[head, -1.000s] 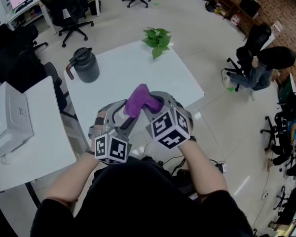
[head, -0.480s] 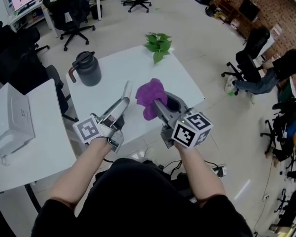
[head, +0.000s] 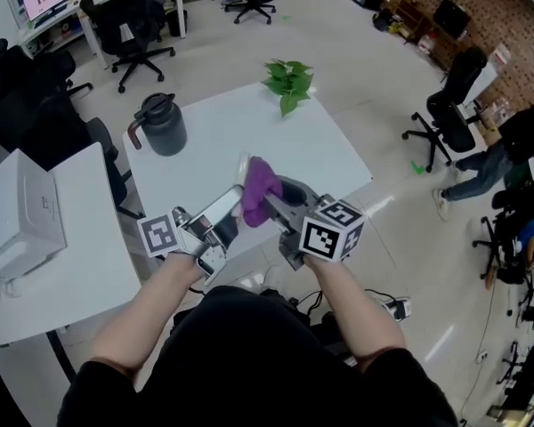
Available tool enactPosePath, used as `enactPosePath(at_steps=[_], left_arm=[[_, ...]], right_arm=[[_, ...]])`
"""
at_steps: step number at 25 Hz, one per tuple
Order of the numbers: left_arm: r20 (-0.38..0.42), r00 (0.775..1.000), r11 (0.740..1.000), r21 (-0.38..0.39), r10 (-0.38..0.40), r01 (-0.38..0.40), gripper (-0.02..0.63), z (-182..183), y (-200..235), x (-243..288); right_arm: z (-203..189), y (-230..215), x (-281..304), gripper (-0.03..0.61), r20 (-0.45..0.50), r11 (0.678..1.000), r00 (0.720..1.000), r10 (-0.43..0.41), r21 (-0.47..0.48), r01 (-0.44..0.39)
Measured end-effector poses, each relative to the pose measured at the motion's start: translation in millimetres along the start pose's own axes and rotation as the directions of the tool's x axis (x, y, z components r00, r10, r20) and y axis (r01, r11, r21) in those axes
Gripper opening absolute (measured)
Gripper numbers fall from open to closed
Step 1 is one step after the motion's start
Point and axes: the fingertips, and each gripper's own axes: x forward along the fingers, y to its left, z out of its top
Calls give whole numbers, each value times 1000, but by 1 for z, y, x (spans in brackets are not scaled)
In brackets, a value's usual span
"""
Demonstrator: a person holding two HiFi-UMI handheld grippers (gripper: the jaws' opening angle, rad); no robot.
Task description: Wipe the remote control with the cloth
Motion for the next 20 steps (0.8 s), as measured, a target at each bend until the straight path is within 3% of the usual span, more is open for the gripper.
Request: enactPosePath(at_steps=[3, 6, 11, 13, 16, 20], left_arm=[[-47, 999, 1000, -1, -10, 10, 249, -13, -1, 0], [-23, 1000, 1000, -7, -12, 12, 249, -9, 0, -2], [92, 995, 1000, -3, -28, 28, 249, 32, -2, 0], [104, 994, 999, -10, -43, 45, 249, 40, -5, 1], [58, 996, 997, -25, -74, 76, 249, 29, -10, 3], [-39, 995, 995, -38, -91, 90, 249, 3, -12, 3]], right_arm=[[25, -13, -6, 126, 47, 999, 998, -40, -24, 41], [36, -11, -11, 126, 71, 997, 996, -52, -61, 56], [0, 23, -7, 126, -38, 991, 998, 56, -116, -60], [-13, 32, 0, 126, -78, 988, 993, 91, -115, -99], [-14, 32, 4, 126, -80, 989, 993, 90, -113, -99], [10, 12, -4, 126, -22, 992, 1000, 21, -124, -23]])
